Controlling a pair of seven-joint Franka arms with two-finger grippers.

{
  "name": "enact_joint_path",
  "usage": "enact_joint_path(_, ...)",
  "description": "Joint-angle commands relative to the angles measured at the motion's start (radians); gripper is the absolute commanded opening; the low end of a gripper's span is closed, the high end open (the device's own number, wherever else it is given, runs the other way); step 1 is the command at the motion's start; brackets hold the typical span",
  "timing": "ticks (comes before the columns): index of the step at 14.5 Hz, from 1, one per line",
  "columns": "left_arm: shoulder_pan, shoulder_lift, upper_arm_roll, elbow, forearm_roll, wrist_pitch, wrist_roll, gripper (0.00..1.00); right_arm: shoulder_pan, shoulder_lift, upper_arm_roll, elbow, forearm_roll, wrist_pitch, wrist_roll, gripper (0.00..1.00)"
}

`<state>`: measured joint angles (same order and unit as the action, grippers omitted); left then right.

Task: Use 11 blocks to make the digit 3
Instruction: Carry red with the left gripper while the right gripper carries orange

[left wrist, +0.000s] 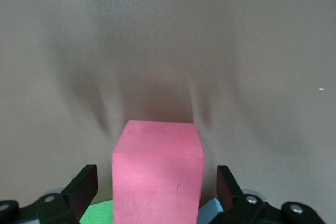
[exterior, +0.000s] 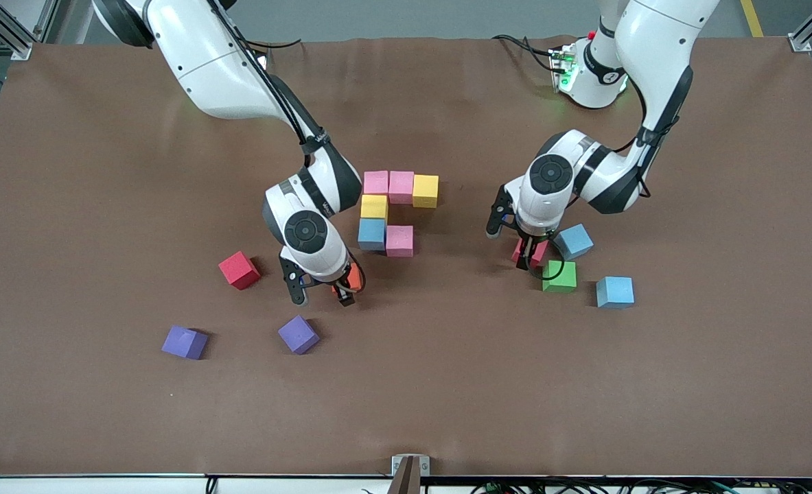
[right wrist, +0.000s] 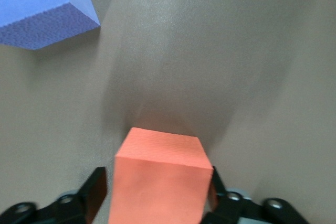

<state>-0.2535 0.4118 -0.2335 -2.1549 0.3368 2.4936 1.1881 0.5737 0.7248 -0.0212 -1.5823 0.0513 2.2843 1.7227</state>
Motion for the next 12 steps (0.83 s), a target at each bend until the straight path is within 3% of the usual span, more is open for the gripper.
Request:
enact_joint_path(1, 0.013, 0.012, -0.003, -0.01, 0.027, 0.033, 0.002, 0.99, 0.005, 0.004, -0.002, 0.004, -0.007, 0.009, -0.029, 0.21)
enact_joint_path(2, 0.013, 0.013, -0.003, -0.008, 0.027, 0.033, 0.016, 0.93, 0.005, 0.004, 0.0, 0.004, -0.007, 0.009, -0.058, 0.08)
enact_joint_path(4, 0.013, 0.012, -0.003, -0.006, 0.027, 0.033, 0.05, 0.54, 0.015, 0.001, 0.0, 0.005, -0.007, 0.009, -0.161, 0.06)
enact_joint_path(6, 0.014, 0.01, -0.003, 0.001, 0.027, 0.031, 0.05, 0.48, 0.028, -0.002, 0.001, 0.007, -0.01, 0.009, -0.324, 0.03)
enact_joint_path(8, 0.011, 0.012, -0.004, 0.013, 0.027, 0.031, 0.05, 0.28, 0.032, -0.004, 0.001, 0.007, -0.011, -0.002, -0.632, 0.03)
enact_joint_path(9, 0.005, 0.015, -0.004, 0.029, 0.025, 0.031, 0.05, 0.24, 0.026, -0.005, 0.001, 0.007, -0.01, 0.0, -0.728, 0.03)
enact_joint_path(12, -0.009, 0.041, -0.021, 0.084, 0.013, 0.031, 0.03, 0.24, 0.032, -0.005, 0.001, 0.013, -0.024, 0.003, -0.915, 0.03)
